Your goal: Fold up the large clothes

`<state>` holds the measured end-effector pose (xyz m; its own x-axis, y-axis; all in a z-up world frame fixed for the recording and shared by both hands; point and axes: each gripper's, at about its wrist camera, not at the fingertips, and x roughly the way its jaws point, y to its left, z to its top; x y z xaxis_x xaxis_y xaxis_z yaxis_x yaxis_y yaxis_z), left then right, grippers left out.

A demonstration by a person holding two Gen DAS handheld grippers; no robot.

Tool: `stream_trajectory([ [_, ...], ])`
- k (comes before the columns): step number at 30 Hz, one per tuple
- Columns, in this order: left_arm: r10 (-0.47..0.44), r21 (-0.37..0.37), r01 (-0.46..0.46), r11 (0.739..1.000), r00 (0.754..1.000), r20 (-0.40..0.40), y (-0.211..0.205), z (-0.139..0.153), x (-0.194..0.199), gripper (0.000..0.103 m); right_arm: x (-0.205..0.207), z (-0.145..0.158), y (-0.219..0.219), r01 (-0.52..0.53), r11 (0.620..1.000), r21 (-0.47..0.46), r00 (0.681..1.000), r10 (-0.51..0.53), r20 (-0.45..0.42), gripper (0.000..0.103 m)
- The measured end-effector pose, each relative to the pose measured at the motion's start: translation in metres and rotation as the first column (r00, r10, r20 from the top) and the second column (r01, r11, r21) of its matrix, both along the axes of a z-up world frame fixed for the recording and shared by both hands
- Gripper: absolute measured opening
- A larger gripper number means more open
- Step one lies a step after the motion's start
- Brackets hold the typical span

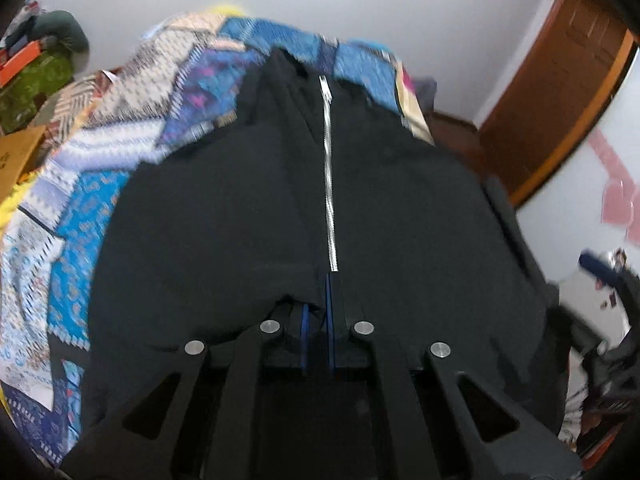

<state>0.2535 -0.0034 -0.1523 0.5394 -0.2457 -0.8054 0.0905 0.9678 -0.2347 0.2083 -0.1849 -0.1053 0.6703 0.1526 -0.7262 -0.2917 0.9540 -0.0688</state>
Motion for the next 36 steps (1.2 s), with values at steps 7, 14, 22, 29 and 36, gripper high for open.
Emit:
stream_trajectory([
  [7, -0.033, 0.055, 0.040, 0.998, 0.991, -0.130, -0.011, -0.033, -0.023, 0.026, -0.005, -0.001, 0.009, -0.020, 1.000, -0.016, 1.000, 0.020, -0.001, 0.103],
  [14, -0.023, 0.067, 0.028, 0.997, 0.997, -0.071, 0.007, -0.012, -0.051, 0.044, -0.008, 0.005, 0.028, -0.050, 0.998, -0.039, 0.998, 0.051, 0.021, 0.103],
  [22, 0.092, 0.107, -0.102, 0.989, 0.991, 0.096, 0.079, 0.042, -0.074, 0.057, -0.007, 0.015, 0.074, -0.119, 0.991, -0.059, 0.992, 0.122, 0.044, 0.103],
  [29, 0.196, 0.198, -0.246, 0.949, 0.951, 0.240, 0.144, 0.069, -0.092, 0.065, -0.008, 0.013, 0.136, -0.230, 0.967, -0.111, 0.970, 0.237, 0.047, 0.103],
  [36, 0.251, 0.233, -0.304, 0.924, 0.940, 0.230, 0.188, 0.057, -0.104, 0.067, -0.001, -0.013, 0.199, -0.350, 0.927, -0.137, 0.936, 0.350, -0.028, 0.102],
])
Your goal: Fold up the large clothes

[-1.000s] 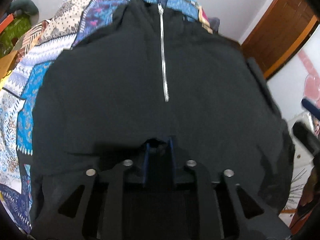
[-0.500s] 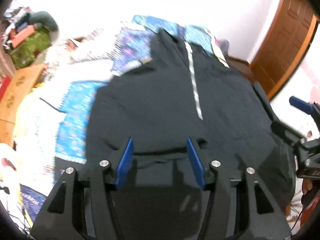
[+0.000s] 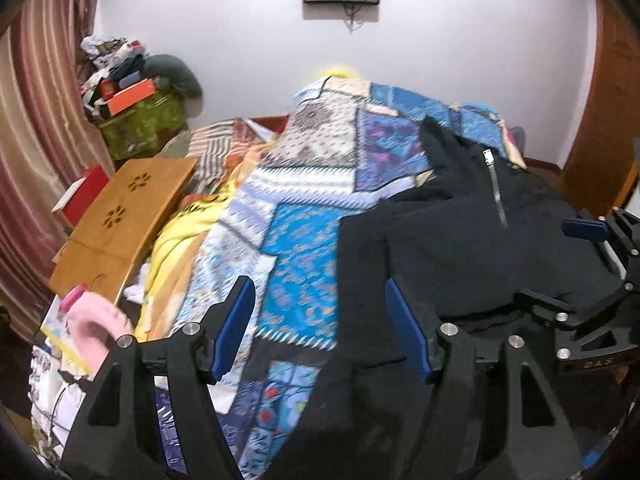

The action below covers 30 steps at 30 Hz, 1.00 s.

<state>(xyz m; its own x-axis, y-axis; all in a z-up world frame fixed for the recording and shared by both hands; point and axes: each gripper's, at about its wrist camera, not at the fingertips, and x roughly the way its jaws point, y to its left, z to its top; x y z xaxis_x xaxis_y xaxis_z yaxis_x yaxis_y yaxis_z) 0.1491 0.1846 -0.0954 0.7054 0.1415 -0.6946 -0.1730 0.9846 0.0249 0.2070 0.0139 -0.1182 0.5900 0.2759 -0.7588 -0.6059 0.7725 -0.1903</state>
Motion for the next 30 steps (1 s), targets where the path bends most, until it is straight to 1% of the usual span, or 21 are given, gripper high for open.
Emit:
stream_trajectory([
  [4, 0.024, -0.027, -0.024, 0.999, 0.999, -0.028, 0.020, -0.016, -0.006, 0.067, 0.003, -0.021, 0.032, -0.047, 0.997, -0.057, 0.998, 0.044, -0.043, 0.101],
  [7, 0.038, -0.042, -0.040, 0.998, 0.998, -0.046, 0.028, -0.025, -0.008, 0.067, 0.008, -0.039, 0.053, -0.077, 0.992, -0.097, 0.994, 0.069, -0.081, 0.101],
  [9, 0.046, -0.052, -0.049, 0.997, 0.997, -0.060, 0.032, -0.031, -0.006, 0.067, 0.013, -0.050, 0.066, -0.094, 0.988, -0.119, 0.991, 0.082, -0.109, 0.099],
  [11, 0.051, -0.055, -0.055, 0.997, 0.996, -0.072, 0.035, -0.037, -0.005, 0.067, 0.018, -0.063, 0.078, -0.106, 0.985, -0.139, 0.986, 0.087, -0.139, 0.091],
  [12, 0.054, -0.055, -0.058, 0.997, 0.996, -0.077, 0.036, -0.039, -0.004, 0.067, 0.020, -0.067, 0.082, -0.110, 0.983, -0.145, 0.984, 0.087, -0.153, 0.089],
  [15, 0.057, -0.055, -0.062, 0.997, 0.995, -0.085, 0.037, -0.044, -0.001, 0.067, 0.027, -0.083, 0.090, -0.107, 0.981, -0.160, 0.980, 0.077, -0.185, 0.078],
  [17, 0.060, -0.058, -0.065, 0.996, 0.994, -0.091, 0.038, -0.047, 0.001, 0.067, 0.031, -0.087, 0.089, -0.093, 0.981, -0.169, 0.981, 0.061, -0.185, 0.060],
  [18, 0.060, -0.060, -0.066, 0.996, 0.994, -0.094, 0.038, -0.048, 0.002, 0.067, 0.034, -0.089, 0.088, -0.081, 0.982, -0.173, 0.982, 0.050, -0.180, 0.056],
  [19, 0.060, -0.061, -0.066, 0.996, 0.993, -0.097, 0.038, -0.049, 0.002, 0.067, 0.036, -0.088, 0.086, -0.075, 0.982, -0.173, 0.983, 0.043, -0.178, 0.047],
  [21, 0.059, -0.063, -0.066, 0.996, 0.993, -0.103, 0.037, -0.050, 0.004, 0.067, 0.039, -0.084, 0.082, -0.083, 0.988, -0.133, 0.977, 0.054, -0.206, 0.037],
  [22, 0.059, -0.062, -0.065, 0.996, 0.993, -0.104, 0.036, -0.050, 0.005, 0.067, 0.041, -0.081, 0.081, -0.082, 0.990, -0.117, 0.976, 0.056, -0.212, 0.029],
  [23, 0.058, -0.061, -0.064, 0.996, 0.993, -0.103, 0.035, -0.050, 0.006, 0.067, 0.041, -0.077, 0.078, -0.079, 0.992, -0.094, 0.975, 0.057, -0.217, 0.024],
  [30, 0.040, -0.051, -0.044, 0.998, 0.995, -0.089, 0.020, -0.042, 0.012, 0.067, 0.042, -0.044, 0.051, -0.041, 0.999, 0.027, 0.985, 0.045, -0.166, 0.020],
])
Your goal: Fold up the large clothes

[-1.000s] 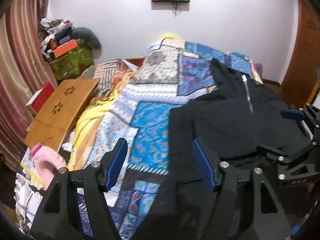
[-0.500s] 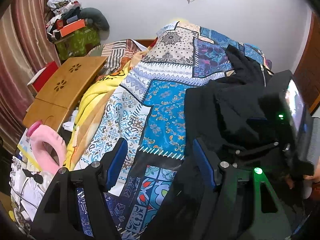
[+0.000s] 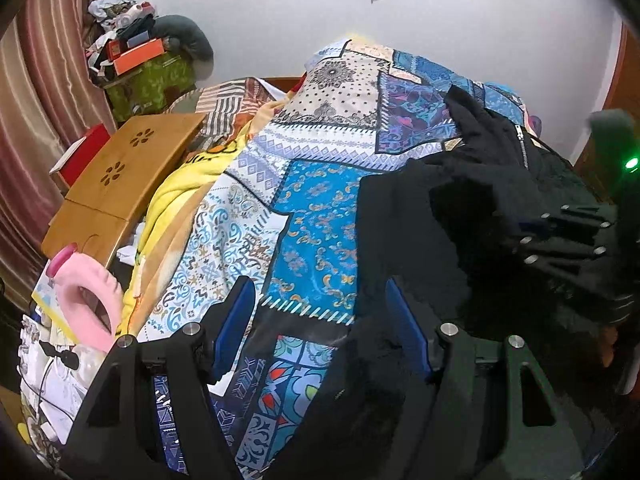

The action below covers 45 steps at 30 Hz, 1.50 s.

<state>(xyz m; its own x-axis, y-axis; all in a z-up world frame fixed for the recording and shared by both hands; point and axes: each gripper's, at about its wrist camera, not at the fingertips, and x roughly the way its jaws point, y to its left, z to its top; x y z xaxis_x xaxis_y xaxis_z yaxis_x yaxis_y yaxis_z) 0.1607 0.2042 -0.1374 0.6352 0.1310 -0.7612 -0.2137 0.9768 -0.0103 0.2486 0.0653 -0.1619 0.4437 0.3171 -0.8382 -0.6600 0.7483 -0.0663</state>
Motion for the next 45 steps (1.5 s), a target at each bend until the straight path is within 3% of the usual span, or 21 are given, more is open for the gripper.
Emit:
stream_trajectory([
  [12, -0.047, 0.005, 0.047, 0.999, 0.999, 0.009, -0.043, 0.010, 0.018, 0.067, -0.003, 0.081, -0.093, 0.130, 0.965, 0.226, 0.979, -0.161, 0.123, 0.019],
  [18, -0.098, 0.004, 0.098, 0.995, 0.995, 0.003, -0.077, 0.011, 0.030, 0.067, -0.004, 0.094, -0.139, 0.201, 0.932, 0.302, 0.960, -0.248, 0.126, 0.019],
  [26, -0.164, -0.003, 0.164, 0.986, 0.986, 0.000, -0.120, 0.012, 0.045, 0.067, 0.000, 0.082, -0.205, 0.307, 0.881, 0.361, 0.940, -0.341, 0.032, 0.018],
  [35, -0.215, -0.020, 0.214, 0.977, 0.976, -0.033, -0.151, 0.001, 0.052, 0.067, -0.001, 0.032, -0.249, 0.407, 0.865, 0.293, 0.913, -0.389, -0.122, 0.018],
  [45, -0.236, -0.029, 0.234, 0.972, 0.969, -0.067, -0.171, -0.011, 0.049, 0.067, -0.015, 0.018, -0.285, 0.463, 0.853, 0.241, 0.886, -0.440, -0.143, 0.018],
])
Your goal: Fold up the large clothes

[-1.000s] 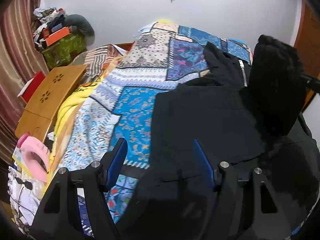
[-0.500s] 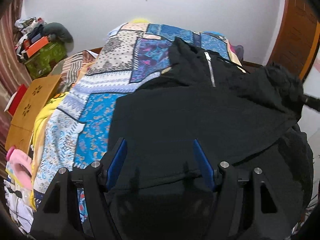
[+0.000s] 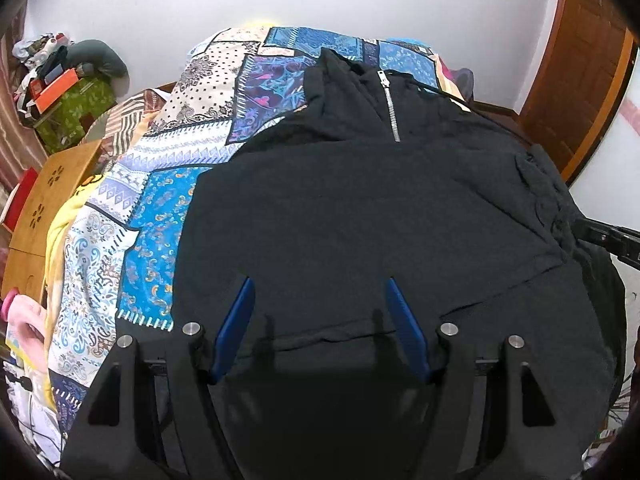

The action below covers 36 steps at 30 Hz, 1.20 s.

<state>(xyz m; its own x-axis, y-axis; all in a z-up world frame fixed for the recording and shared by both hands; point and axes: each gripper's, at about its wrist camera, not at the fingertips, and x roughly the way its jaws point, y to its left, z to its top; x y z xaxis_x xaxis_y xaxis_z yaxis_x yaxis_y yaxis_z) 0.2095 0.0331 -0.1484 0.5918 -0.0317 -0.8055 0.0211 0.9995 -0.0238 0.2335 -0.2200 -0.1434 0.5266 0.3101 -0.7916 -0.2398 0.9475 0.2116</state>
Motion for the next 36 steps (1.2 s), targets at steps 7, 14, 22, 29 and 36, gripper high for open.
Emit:
stream_trajectory([
  [7, -0.010, 0.008, 0.010, 1.000, 0.999, 0.043, -0.015, 0.013, 0.000, 0.067, -0.014, 0.017, -0.025, 0.056, 0.998, -0.037, 0.998, -0.055, 0.043, 0.019],
  [14, -0.015, 0.002, 0.015, 1.000, 0.994, 0.110, -0.026, 0.035, 0.006, 0.067, -0.025, 0.032, -0.074, 0.208, 0.977, 0.038, 0.974, -0.210, 0.082, 0.054],
  [22, -0.026, -0.006, 0.027, 1.000, 0.990, 0.137, -0.040, 0.039, 0.021, 0.068, -0.019, 0.016, -0.152, 0.416, 0.896, 0.154, 0.908, -0.419, -0.017, 0.059],
  [29, -0.038, -0.016, 0.039, 0.999, 0.996, 0.087, -0.052, 0.019, 0.034, 0.068, -0.008, -0.042, -0.200, 0.553, 0.795, 0.248, 0.830, -0.500, -0.248, 0.059],
  [36, -0.035, -0.018, 0.036, 0.999, 0.998, 0.044, -0.055, 0.002, 0.041, 0.068, 0.001, -0.080, -0.212, 0.607, 0.723, 0.330, 0.789, -0.499, -0.359, 0.059],
])
